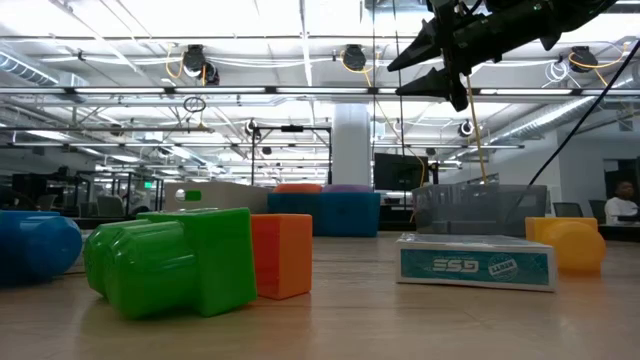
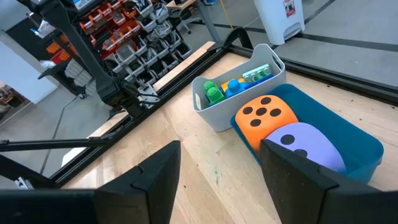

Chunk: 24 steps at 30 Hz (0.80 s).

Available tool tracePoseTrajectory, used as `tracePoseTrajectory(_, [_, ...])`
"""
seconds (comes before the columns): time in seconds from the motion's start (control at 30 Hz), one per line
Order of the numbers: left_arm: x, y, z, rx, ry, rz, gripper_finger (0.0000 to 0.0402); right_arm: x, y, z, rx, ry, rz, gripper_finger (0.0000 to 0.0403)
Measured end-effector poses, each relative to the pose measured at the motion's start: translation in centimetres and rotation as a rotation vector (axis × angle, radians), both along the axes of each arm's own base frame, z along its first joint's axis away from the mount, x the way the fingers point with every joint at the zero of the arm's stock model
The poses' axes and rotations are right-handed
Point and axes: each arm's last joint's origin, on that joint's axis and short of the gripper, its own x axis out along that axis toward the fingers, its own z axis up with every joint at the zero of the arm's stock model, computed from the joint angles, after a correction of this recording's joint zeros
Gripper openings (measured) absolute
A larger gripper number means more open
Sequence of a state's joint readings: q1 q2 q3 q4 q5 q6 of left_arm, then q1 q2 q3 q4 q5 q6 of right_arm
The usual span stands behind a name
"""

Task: Pick & Place Toys
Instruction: Put the yellow game piece into the gray bin

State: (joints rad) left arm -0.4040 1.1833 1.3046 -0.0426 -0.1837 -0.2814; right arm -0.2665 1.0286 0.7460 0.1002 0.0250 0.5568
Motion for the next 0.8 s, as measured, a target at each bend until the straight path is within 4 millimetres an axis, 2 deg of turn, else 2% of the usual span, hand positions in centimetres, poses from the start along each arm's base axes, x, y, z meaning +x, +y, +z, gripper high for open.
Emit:
tracePoseTrajectory(0.2, [-0.1, -0.3, 0.0, 0.011, -0.002, -0.011, 0.0227, 0.0, 0.0, 0.0, 0.0, 0.0, 0.0, 0.021])
tracePoseTrajectory(0.37, [1.0, -0.3, -0.7, 0.04, 0.021, 0.004, 0.0227, 0.0, 0.0, 0.0, 0.0, 0.0, 0.0, 0.021])
tracePoseTrajectory(0.67, [3.7, 2.2, -0.9, 0.045, -0.053, 0.133, 0.0227, 0.0, 0.0, 0.0, 0.001, 0.0, -0.001, 0.021])
tracePoseTrajectory(0.8, [4.3, 2.9, -1.0, 0.013, -0.054, 0.156, 0.0227, 0.1, 0.0, 0.6, -0.009, -0.06, -0.006, 0.021])
